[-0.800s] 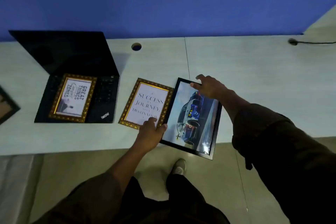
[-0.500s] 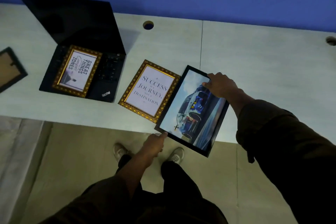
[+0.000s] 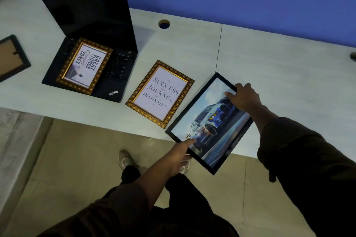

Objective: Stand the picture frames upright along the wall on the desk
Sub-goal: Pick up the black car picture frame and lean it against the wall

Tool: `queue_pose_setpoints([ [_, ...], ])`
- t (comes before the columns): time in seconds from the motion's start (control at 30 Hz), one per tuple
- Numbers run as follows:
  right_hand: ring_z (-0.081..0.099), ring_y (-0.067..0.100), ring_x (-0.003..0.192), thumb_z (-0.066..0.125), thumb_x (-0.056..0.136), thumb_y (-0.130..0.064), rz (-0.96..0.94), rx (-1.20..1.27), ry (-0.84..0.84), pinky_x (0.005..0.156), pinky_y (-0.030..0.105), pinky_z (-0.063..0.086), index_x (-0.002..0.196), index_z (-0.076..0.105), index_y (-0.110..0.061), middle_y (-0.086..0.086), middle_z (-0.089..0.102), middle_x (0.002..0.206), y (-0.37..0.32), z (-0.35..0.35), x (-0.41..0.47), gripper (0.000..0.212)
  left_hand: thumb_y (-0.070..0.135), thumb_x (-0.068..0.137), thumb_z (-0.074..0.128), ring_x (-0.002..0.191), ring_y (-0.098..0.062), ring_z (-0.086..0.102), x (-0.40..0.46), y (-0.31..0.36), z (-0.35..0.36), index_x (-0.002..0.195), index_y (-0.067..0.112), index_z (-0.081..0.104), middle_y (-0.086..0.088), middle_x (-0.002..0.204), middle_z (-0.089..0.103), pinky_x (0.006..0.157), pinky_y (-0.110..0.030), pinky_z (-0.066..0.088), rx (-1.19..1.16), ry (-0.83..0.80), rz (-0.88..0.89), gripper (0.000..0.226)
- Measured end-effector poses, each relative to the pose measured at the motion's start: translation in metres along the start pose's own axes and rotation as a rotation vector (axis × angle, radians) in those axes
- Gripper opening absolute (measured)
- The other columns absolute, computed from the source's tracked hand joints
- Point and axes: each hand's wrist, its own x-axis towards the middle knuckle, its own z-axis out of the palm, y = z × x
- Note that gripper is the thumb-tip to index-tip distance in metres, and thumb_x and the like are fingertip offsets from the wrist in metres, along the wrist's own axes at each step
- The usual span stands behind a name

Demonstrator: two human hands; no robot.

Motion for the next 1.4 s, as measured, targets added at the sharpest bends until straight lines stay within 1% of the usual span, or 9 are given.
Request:
queue_pose_setpoints([
  [0.1,0.054,0.049,0.118,0.043,0.095,-0.063,0.051,0.056,0.037,0.101,0.050,0.045,0.133,0.053,-0.008,0.025,0.047,0.130,0.009,-0.005,-0.011,0.067,0.057,0.076,0.067,0.114,-0.027,0.061,-0.011,0.004,-0.006,0.129,0.021,0.060,-0.004,0.132,0.062,0.108,-0.044,0.043,0.050,-0.004,0.028,0.064],
  [0.3,0.056,0.048,0.111,0.036,0.098,-0.060,0.003,0.021,0.184,0.095,0.049,0.045,0.121,0.058,-0.007,0.027,0.055,0.120,-0.013,-0.029,-0.041,0.062,0.050,0.086,0.066,0.105,-0.023,0.064,-0.036,0.019,-0.049,0.126,0.016,0.055,-0.006,0.116,0.065,0.098,-0.040,0.051,0.138,0.088,0.178,0.054],
  [0.47,0.060,0.044,0.103,0.036,0.099,-0.053,-0.118,0.001,0.239,0.088,0.047,0.048,0.112,0.061,-0.004,0.025,0.062,0.113,-0.088,-0.047,-0.079,0.056,0.048,0.077,0.072,0.093,-0.023,0.068,-0.059,0.036,-0.131,0.120,0.012,0.059,-0.008,0.106,0.071,0.074,-0.031,0.055,0.151,0.190,0.334,0.058],
  [0.63,0.062,0.041,0.101,0.037,0.099,-0.050,-0.182,0.017,0.266,0.083,0.042,0.048,0.111,0.063,-0.005,0.023,0.066,0.112,-0.181,-0.049,-0.123,0.053,0.053,0.062,0.071,0.096,-0.027,0.070,-0.097,0.053,-0.236,0.122,0.018,0.060,-0.008,0.110,0.072,0.087,-0.042,0.059,0.197,0.305,0.482,0.071],
  [0.87,0.062,0.036,0.095,0.042,0.099,-0.049,-0.292,0.006,0.282,0.075,0.040,0.049,0.105,0.063,-0.008,0.019,0.068,0.107,-0.313,-0.038,-0.176,0.047,0.048,0.080,0.063,0.110,-0.033,0.064,-0.160,0.075,-0.389,0.124,0.023,0.061,-0.008,0.122,0.068,0.101,-0.048,0.051,0.291,0.475,0.698,0.051],
  [0.97,0.057,0.031,0.082,0.043,0.100,-0.045,-0.366,0.038,0.302,0.070,0.036,0.043,0.093,0.060,-0.010,0.018,0.069,0.099,-0.371,-0.041,-0.196,0.040,0.044,0.085,0.063,0.112,-0.032,0.061,-0.189,0.086,-0.444,0.131,0.016,0.054,-0.011,0.126,0.064,0.100,-0.046,0.050,0.278,0.552,0.750,0.055],
  [1.13,0.063,0.036,0.083,0.048,0.099,-0.044,-0.499,0.103,0.357,0.073,0.041,0.052,0.072,0.054,-0.012,0.017,0.065,0.082,-0.457,-0.062,-0.213,0.043,0.038,0.091,0.063,0.102,-0.025,0.060,-0.237,0.120,-0.517,0.128,0.015,0.057,-0.004,0.118,0.064,0.086,-0.035,0.048,0.180,0.653,0.869,0.044],
  [1.23,0.063,0.031,0.074,0.051,0.099,-0.044,-0.566,0.157,0.387,0.071,0.043,0.055,0.077,0.060,-0.006,0.013,0.065,0.078,-0.510,-0.083,-0.213,0.045,0.045,0.083,0.065,0.106,-0.028,0.063,-0.265,0.148,-0.559,0.130,0.016,0.055,-0.005,0.125,0.065,0.094,-0.041,0.053,0.110,0.713,0.922,0.056],
  [1.4,0.062,0.032,0.071,0.052,0.097,-0.045,-0.658,0.207,0.433,0.068,0.042,0.054,0.075,0.060,-0.004,0.013,0.065,0.073,-0.592,-0.113,-0.183,0.048,0.043,0.092,0.061,0.121,-0.028,0.058,-0.298,0.203,-0.617,0.139,0.019,0.052,-0.005,0.138,0.059,0.101,-0.044,0.049,0.112,0.798,1.042,0.054],
])
